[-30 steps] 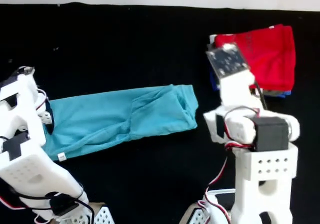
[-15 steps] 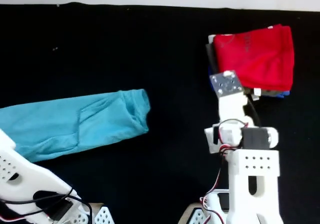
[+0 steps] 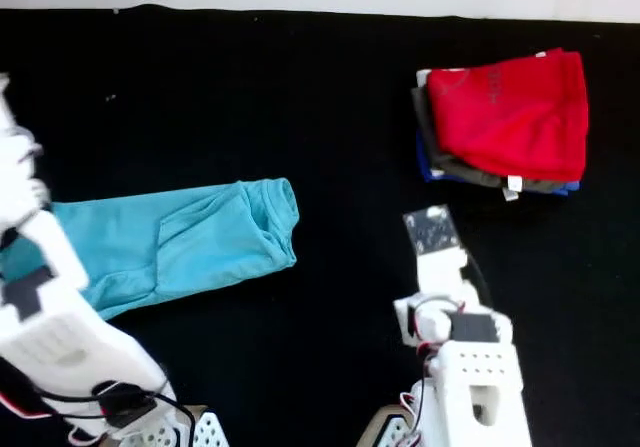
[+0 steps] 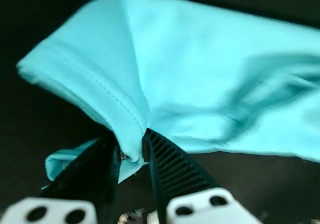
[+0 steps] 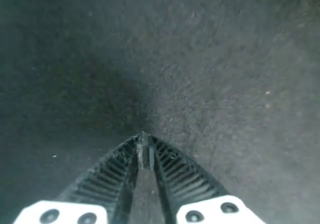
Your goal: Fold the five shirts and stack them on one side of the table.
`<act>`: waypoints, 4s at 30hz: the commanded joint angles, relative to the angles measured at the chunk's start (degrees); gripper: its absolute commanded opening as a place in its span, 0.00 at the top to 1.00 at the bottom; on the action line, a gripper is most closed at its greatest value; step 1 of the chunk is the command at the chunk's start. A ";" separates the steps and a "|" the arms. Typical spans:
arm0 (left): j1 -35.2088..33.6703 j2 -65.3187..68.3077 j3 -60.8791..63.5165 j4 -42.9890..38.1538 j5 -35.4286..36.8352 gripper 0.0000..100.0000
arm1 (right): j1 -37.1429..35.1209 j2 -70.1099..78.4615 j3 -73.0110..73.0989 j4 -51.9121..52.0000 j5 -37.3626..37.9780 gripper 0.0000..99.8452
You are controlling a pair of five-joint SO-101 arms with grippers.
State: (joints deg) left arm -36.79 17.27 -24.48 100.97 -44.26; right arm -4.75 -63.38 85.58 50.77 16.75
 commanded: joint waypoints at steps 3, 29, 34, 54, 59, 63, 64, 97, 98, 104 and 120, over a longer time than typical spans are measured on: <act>19.82 -21.93 12.62 0.70 5.54 0.99 | 0.66 -6.81 8.92 -4.09 0.53 0.99; 46.11 -4.79 -3.56 -5.63 25.32 0.80 | 5.23 -22.55 15.34 -0.66 0.35 0.99; 39.34 -4.35 -2.77 0.18 22.51 0.99 | 5.23 -22.64 15.34 -0.66 0.35 0.99; 60.18 -6.20 23.16 -8.00 28.04 0.99 | 5.23 -22.64 15.34 -0.66 0.35 0.99; 55.87 -16.31 21.76 -7.03 24.79 0.99 | 5.23 -22.64 15.34 -0.66 0.35 0.99; 44.44 -15.96 23.96 -7.91 20.31 0.99 | 5.23 -22.64 15.34 -0.66 0.35 0.99; 41.71 -15.25 24.57 -9.49 19.60 0.99 | 5.23 -22.64 15.34 -0.66 0.35 0.99; 58.33 -9.80 23.96 -6.24 31.56 0.99 | 5.23 -22.64 15.34 -0.75 0.35 0.99; 58.51 -10.59 23.96 -6.07 31.56 0.99 | 5.23 -22.64 15.34 -0.75 0.35 0.99; 51.12 -11.12 24.04 -18.90 31.65 0.99 | 5.23 -22.64 15.34 -0.75 0.35 0.99; 53.23 7.52 18.07 -34.29 33.05 0.99 | 5.23 -22.64 15.34 -0.84 0.35 0.99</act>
State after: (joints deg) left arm 13.05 24.66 -2.07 66.86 -12.70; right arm -0.18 -85.27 96.13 49.80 16.75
